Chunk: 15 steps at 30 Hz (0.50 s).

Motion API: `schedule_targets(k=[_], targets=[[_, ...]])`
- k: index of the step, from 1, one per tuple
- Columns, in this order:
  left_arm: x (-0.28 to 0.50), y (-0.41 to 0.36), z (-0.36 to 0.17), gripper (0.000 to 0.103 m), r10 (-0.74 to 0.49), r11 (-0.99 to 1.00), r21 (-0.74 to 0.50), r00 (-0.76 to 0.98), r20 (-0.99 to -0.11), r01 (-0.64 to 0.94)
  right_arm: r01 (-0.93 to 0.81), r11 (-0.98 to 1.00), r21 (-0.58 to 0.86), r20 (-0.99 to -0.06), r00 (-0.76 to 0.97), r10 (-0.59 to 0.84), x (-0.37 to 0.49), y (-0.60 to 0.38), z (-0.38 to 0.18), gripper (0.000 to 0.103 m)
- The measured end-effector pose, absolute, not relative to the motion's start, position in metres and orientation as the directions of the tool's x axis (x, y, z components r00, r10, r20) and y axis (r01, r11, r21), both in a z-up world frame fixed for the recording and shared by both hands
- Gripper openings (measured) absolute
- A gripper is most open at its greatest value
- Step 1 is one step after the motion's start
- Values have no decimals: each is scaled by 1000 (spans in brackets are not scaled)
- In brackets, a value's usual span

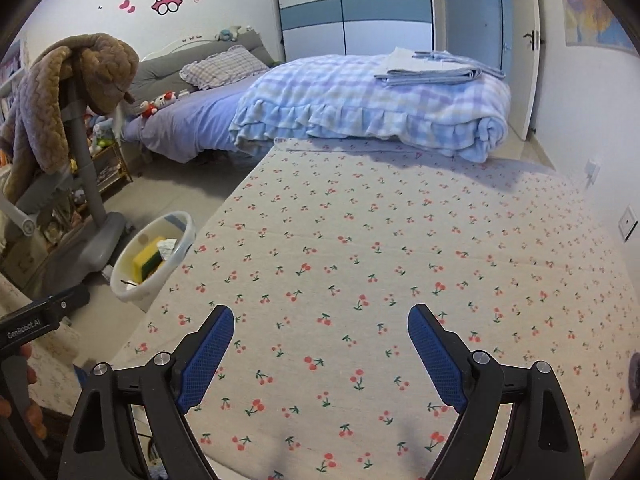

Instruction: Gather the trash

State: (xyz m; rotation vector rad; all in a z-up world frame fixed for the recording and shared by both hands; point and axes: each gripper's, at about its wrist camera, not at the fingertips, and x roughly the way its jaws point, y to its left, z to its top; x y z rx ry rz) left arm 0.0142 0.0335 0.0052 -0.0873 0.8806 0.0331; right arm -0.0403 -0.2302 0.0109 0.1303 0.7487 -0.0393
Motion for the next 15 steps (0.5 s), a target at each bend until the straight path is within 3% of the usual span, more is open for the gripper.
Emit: schedule_targets(k=[15], targets=[[11, 30, 5, 102, -16, 995, -73, 647, -762, -62, 93, 991, 92, -668, 744, -8, -37, -228, 9, 90]])
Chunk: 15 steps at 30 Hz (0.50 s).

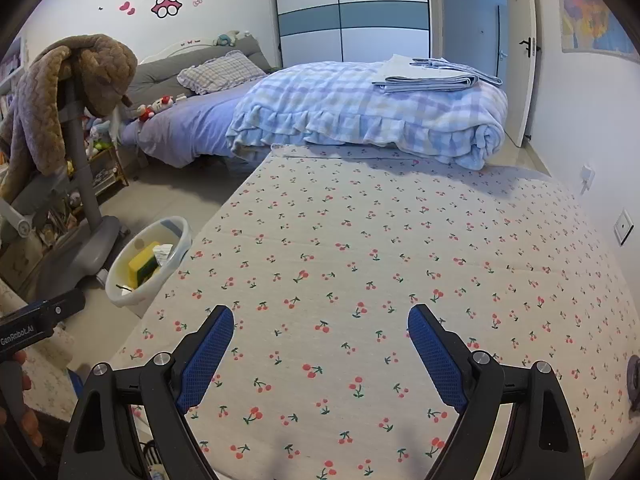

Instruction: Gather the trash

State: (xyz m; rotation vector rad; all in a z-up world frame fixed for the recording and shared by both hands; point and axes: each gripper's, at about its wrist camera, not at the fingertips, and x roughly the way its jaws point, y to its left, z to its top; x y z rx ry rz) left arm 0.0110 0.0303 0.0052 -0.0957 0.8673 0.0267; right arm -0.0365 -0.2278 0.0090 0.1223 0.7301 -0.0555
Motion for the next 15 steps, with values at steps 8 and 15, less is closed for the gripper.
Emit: schedule_targets(k=[8, 15], targets=[[10, 30, 7, 102, -9, 996, -64, 653, -758, -60, 92, 992, 92, -670, 742, -6, -37, -227, 8, 90], [8, 28, 10, 102, 8, 998, -39, 667, -745, -55, 92, 991, 97, -669, 744, -4, -37, -228, 8, 90]])
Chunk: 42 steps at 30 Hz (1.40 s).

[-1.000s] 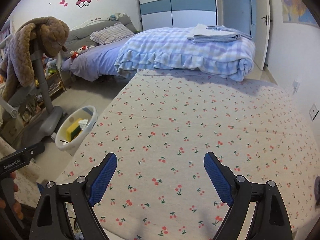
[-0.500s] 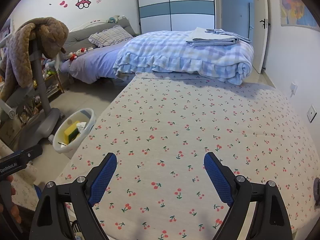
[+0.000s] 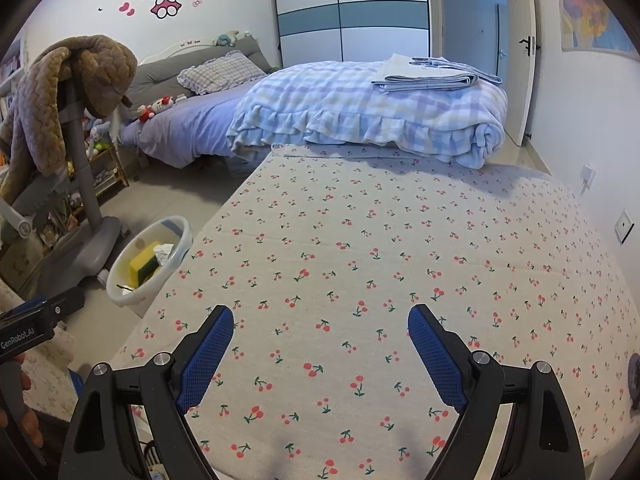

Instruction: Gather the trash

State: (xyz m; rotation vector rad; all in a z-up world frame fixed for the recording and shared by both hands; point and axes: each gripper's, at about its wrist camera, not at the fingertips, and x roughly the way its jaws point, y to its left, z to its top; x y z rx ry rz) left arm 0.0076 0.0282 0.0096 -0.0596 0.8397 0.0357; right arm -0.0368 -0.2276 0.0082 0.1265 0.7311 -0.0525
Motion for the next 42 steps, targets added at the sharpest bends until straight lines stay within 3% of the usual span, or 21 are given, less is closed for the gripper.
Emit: schedule_targets(k=[42], targets=[[8, 24, 8, 102, 4, 998, -37, 665, -747, -48, 95, 990, 103, -680, 733, 0, -37, -223, 3, 90]])
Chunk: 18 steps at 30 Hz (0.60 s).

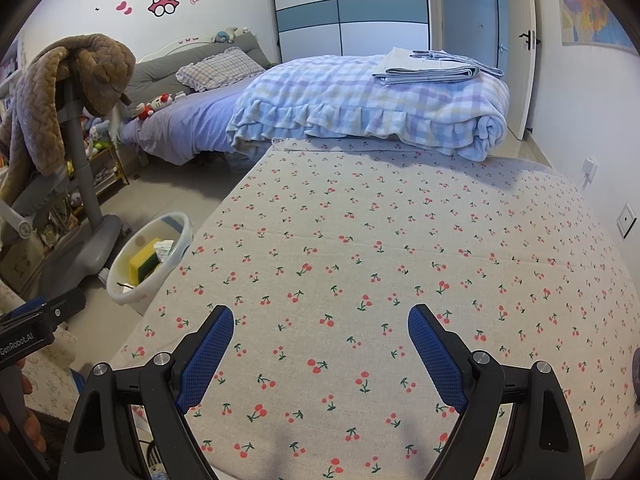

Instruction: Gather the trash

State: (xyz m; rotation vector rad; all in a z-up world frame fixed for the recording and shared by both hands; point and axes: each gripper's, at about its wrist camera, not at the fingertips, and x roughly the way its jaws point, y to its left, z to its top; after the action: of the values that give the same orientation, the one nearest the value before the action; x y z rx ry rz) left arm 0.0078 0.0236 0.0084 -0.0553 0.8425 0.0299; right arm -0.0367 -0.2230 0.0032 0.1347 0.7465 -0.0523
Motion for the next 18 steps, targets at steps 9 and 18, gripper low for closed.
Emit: schedule_targets(k=[9, 18], targets=[[6, 20, 7, 102, 0, 998, -43, 666, -746, -48, 96, 990, 104, -680, 733, 1, -37, -223, 3, 90], [6, 18, 8, 102, -3, 998, -46, 668, -744, -46, 97, 990, 104, -680, 733, 0, -37, -223, 3, 90]])
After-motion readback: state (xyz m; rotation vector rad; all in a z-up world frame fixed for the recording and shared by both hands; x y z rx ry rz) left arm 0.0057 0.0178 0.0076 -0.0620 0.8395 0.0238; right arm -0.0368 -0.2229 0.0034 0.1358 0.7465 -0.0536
